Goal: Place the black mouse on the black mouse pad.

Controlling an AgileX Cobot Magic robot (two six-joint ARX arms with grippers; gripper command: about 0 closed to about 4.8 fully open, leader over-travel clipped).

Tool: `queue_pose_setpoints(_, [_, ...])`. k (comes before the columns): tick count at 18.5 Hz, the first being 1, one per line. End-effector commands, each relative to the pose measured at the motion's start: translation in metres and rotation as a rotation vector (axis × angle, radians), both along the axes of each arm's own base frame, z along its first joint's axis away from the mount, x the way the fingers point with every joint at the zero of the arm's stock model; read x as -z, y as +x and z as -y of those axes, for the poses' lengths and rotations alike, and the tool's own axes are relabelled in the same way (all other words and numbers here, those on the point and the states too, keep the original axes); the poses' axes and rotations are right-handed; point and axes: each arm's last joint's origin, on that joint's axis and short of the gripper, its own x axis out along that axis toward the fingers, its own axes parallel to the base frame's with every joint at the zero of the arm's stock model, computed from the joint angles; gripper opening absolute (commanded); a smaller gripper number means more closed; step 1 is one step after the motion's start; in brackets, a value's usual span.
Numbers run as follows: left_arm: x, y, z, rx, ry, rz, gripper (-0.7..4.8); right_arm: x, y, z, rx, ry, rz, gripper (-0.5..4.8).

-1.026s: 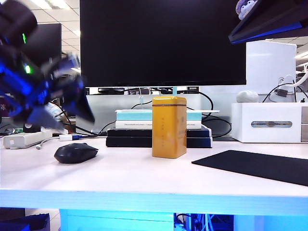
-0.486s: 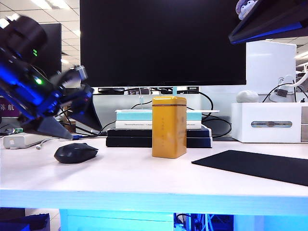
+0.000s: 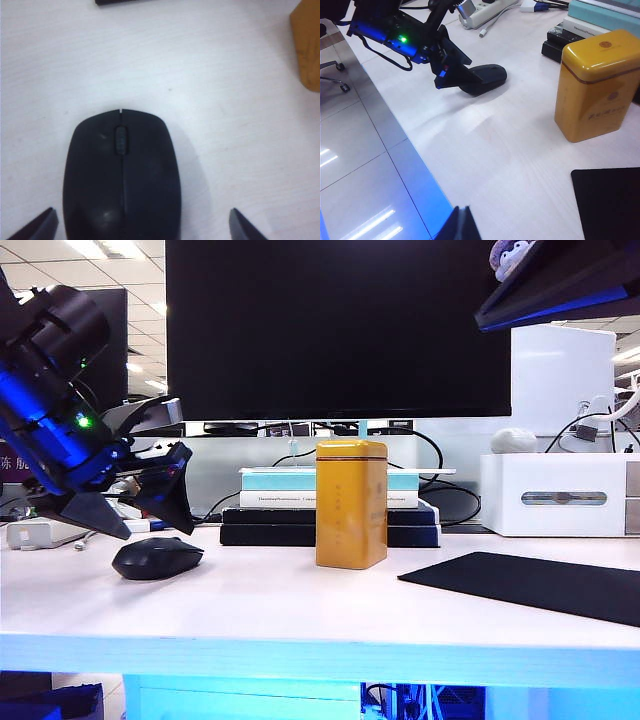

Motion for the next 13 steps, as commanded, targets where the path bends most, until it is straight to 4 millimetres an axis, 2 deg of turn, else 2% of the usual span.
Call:
queue_pose_setpoints(1, [0.006, 0.003, 0.001, 0.004, -0.006, -0.011, 4.79, -0.003, 0.001, -0.001, -0.008, 0.006, 0.021, -0.06])
queue_pose_setpoints(4, [0.018, 0.007, 0.002, 0.000, -0.002, -0.042, 4.79, -0.003, 0.001, -0.001, -0.007, 0.009, 0.025, -0.06])
queue_pose_setpoints(13, [0.016, 0.010, 0.003, -0.022, -0.035, -0.006, 4.79, -0.003, 0.001, -0.001, -0.013, -0.002, 0.040, -0.06])
